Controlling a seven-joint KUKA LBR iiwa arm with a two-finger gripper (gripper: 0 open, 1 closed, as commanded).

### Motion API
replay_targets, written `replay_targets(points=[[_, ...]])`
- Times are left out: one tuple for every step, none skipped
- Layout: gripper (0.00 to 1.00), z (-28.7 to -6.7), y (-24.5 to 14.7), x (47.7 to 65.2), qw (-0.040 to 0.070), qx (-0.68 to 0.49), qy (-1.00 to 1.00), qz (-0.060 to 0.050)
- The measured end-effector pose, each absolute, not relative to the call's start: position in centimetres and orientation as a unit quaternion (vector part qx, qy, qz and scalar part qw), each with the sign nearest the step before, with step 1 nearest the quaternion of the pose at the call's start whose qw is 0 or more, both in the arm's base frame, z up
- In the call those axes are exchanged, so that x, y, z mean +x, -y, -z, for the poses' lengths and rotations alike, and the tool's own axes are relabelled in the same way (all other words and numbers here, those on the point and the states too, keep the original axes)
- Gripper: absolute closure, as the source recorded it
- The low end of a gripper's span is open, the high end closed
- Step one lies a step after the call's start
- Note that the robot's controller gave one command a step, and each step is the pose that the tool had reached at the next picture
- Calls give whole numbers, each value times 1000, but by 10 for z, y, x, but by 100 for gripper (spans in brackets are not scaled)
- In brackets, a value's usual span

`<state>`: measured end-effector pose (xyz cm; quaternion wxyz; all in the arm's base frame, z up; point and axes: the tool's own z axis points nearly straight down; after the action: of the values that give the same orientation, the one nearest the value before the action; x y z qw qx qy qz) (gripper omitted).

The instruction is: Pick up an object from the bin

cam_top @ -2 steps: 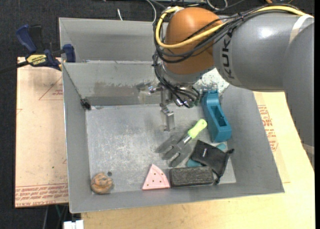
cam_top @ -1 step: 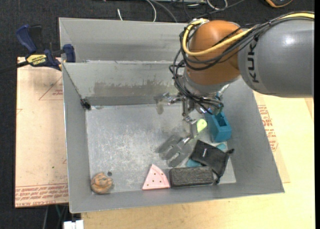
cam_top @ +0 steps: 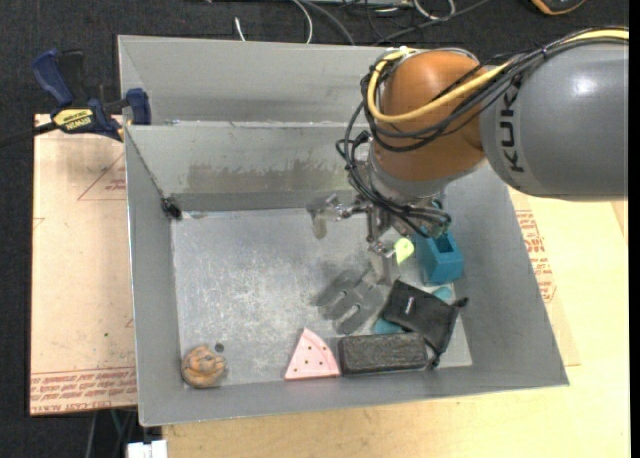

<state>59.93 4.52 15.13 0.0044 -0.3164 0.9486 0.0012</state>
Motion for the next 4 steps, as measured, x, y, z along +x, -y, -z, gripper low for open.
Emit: replay_targets(points=[[0, -140, -46, 605, 5, -306, -952, -3], [0, -135, -39, 599, 5, -321, -947, -2], [0, -129, -32, 598, 6, -329, -944, -3], [0, -115, -24, 591, 7, -322, -947, -4]])
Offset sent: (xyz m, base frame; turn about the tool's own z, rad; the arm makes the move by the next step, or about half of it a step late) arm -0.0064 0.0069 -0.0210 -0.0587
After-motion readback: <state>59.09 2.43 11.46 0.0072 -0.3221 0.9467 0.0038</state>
